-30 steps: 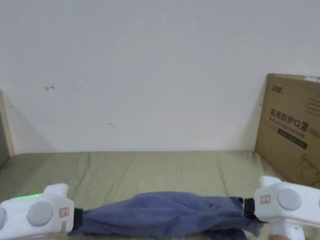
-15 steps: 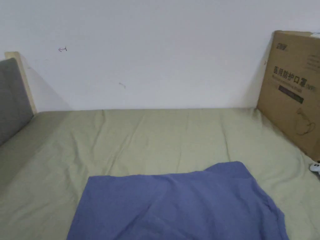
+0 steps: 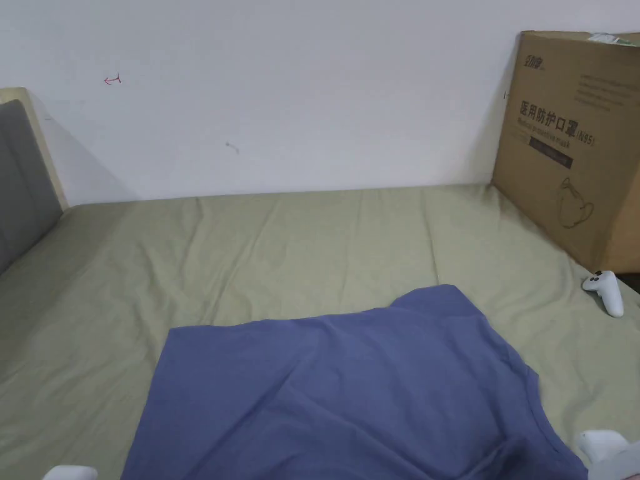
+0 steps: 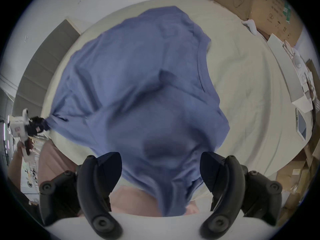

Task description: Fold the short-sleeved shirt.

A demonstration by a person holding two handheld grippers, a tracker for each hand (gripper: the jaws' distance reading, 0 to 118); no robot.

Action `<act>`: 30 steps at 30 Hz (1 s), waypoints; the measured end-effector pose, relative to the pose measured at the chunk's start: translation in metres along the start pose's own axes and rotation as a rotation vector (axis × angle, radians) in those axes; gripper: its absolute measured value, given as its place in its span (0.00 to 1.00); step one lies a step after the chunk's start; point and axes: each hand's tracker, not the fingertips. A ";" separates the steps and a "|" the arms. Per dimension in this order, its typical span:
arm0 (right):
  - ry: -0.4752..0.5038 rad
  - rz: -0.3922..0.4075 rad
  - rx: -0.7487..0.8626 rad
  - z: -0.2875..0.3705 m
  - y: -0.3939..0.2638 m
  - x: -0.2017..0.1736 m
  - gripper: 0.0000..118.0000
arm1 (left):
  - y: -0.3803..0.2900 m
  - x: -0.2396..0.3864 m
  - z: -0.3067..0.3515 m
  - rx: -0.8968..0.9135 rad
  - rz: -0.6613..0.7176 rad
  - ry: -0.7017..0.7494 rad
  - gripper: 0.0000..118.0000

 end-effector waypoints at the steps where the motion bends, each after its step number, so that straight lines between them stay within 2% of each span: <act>1: 0.014 -0.014 0.025 0.009 0.002 -0.005 0.81 | 0.002 0.001 0.009 0.012 0.006 -0.008 0.90; 4: 0.099 -0.047 0.194 0.049 0.005 -0.025 0.81 | 0.010 0.013 0.049 0.179 0.044 -0.057 0.90; 6: 0.174 -0.028 0.399 0.086 -0.002 -0.049 0.81 | 0.009 0.030 0.083 0.365 0.112 -0.117 0.89; 7: 0.191 -0.016 0.500 0.099 -0.007 -0.059 0.80 | 0.005 0.039 0.096 0.454 0.130 -0.112 0.86; 8: 0.203 -0.007 0.631 0.112 -0.016 -0.071 0.77 | -0.004 0.052 0.110 0.579 0.134 -0.065 0.76; 9: 0.217 -0.006 0.770 0.124 -0.028 -0.084 0.61 | -0.012 0.065 0.123 0.698 0.126 -0.015 0.47; 10: 0.232 0.002 0.891 0.131 -0.039 -0.093 0.35 | -0.022 0.078 0.131 0.794 0.116 0.042 0.16; 11: 0.227 0.017 0.983 0.134 -0.048 -0.103 0.03 | -0.032 0.090 0.134 0.863 0.094 0.089 0.00; 12: 0.200 0.020 1.058 0.135 -0.056 -0.117 0.00 | -0.036 0.102 0.134 0.904 0.065 0.138 0.00; 13: 0.126 -0.018 1.097 0.136 -0.064 -0.125 0.00 | -0.040 0.108 0.136 0.917 0.041 0.222 0.00; 14: 0.152 -0.067 1.130 0.135 -0.074 -0.129 0.00 | -0.048 0.113 0.135 0.906 0.063 0.180 0.00; 15: 0.226 -0.088 1.126 0.134 -0.079 -0.132 0.00 | -0.055 0.117 0.137 0.914 0.070 0.131 0.00; 16: 0.280 -0.087 1.102 0.133 -0.081 -0.133 0.00 | -0.062 0.120 0.141 0.935 0.092 0.127 0.00; 18: 0.262 -0.002 1.016 0.128 -0.070 -0.131 0.00 | -0.056 0.111 0.141 0.891 0.092 0.112 0.00; 19: 0.221 0.039 0.989 0.128 -0.069 -0.133 0.00 | -0.047 0.104 0.142 0.816 0.088 0.095 0.00; 21: 0.164 0.056 0.973 0.126 -0.074 -0.134 0.00 | -0.021 0.080 0.129 0.490 0.157 0.075 0.00; 23: 0.240 0.036 0.940 0.122 -0.074 -0.130 0.00 | -0.009 0.050 0.105 0.165 0.331 0.031 0.00; 24: 0.271 0.019 0.922 0.119 -0.077 -0.128 0.00 | -0.014 0.035 0.093 0.200 0.375 -0.039 0.02; 25: 0.287 0.007 0.905 0.115 -0.078 -0.127 0.00 | -0.009 0.025 0.081 0.195 0.375 -0.070 0.19; 27: 0.301 -0.009 0.865 0.107 -0.080 -0.127 0.00 | -0.007 0.012 0.056 0.153 0.354 0.045 0.91; 28: 0.301 -0.017 0.839 0.102 -0.080 -0.126 0.00 | -0.006 0.008 0.045 0.140 0.335 0.098 0.94; 30: 0.300 -0.034 0.784 0.095 -0.080 -0.124 0.00 | -0.006 0.002 0.023 0.152 0.262 0.124 0.91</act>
